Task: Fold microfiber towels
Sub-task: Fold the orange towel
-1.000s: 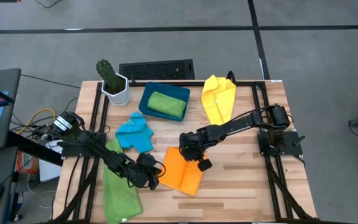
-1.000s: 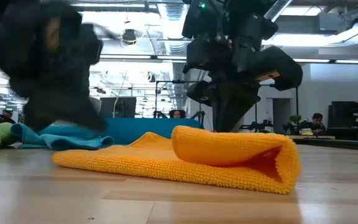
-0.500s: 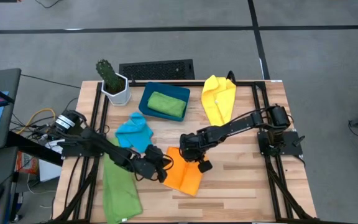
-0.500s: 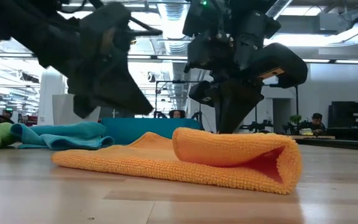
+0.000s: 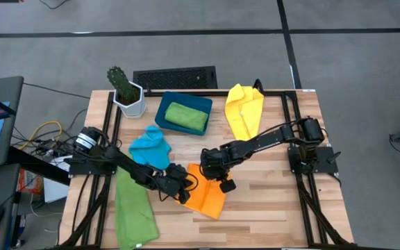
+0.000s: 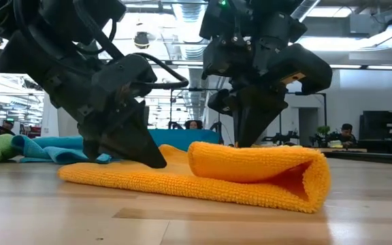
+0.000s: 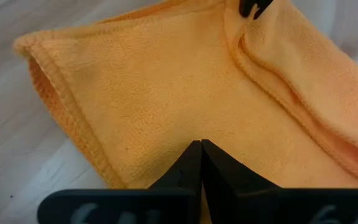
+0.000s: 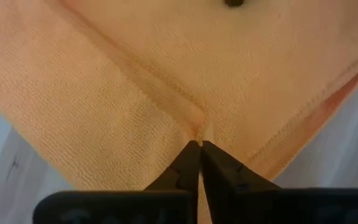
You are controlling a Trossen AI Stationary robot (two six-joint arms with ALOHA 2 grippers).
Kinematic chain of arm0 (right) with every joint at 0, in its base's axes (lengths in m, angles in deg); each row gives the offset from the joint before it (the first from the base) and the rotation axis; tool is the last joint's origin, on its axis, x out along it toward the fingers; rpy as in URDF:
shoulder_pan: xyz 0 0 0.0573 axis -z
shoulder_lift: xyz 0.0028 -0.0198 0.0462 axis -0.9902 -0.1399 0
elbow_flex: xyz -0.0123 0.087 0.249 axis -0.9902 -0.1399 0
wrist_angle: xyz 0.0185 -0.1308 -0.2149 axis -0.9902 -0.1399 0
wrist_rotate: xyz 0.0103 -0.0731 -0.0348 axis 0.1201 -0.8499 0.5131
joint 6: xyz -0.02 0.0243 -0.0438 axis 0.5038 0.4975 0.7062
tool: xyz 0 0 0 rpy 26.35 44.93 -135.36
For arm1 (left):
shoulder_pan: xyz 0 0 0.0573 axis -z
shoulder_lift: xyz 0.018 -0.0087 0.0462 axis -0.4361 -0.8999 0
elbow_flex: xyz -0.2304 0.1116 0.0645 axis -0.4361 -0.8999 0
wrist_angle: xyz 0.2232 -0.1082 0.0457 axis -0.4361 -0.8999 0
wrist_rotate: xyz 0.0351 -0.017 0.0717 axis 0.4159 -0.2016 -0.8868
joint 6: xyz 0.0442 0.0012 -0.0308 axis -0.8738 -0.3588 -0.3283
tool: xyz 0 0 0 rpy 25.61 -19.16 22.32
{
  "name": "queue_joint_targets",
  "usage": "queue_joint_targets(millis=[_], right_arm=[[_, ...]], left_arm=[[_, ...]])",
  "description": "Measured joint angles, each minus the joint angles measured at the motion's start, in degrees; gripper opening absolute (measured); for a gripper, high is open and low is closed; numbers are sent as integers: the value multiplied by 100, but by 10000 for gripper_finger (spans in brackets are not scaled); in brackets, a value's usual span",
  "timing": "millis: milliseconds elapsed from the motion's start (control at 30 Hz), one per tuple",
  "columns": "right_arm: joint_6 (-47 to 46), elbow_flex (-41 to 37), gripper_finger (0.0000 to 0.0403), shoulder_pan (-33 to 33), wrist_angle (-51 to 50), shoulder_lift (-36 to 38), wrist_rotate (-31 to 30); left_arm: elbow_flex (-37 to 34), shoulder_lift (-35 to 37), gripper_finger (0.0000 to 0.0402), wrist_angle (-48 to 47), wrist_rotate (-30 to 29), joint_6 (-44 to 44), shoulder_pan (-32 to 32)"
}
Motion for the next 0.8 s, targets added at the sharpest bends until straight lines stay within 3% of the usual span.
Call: queue_joint_targets(millis=[400,500,600,667,800], right_arm=[[-756,0,71,273,-150,749,3],[-1260,-9,72,176,-317,1082,-1],[-2157,-370,70,-253,308,1470,-83],[-2833,-859,67,-758,1199,1727,-516],[-4001,-1922,60,-1923,2975,1904,-2359]], left_arm=[[2,2,0,-69,-27,-2,0],[2,2,0,-76,-14,2,0],[2,6,0,-73,41,33,0],[2,7,0,-76,46,75,0],[2,7,0,-55,57,92,0]])
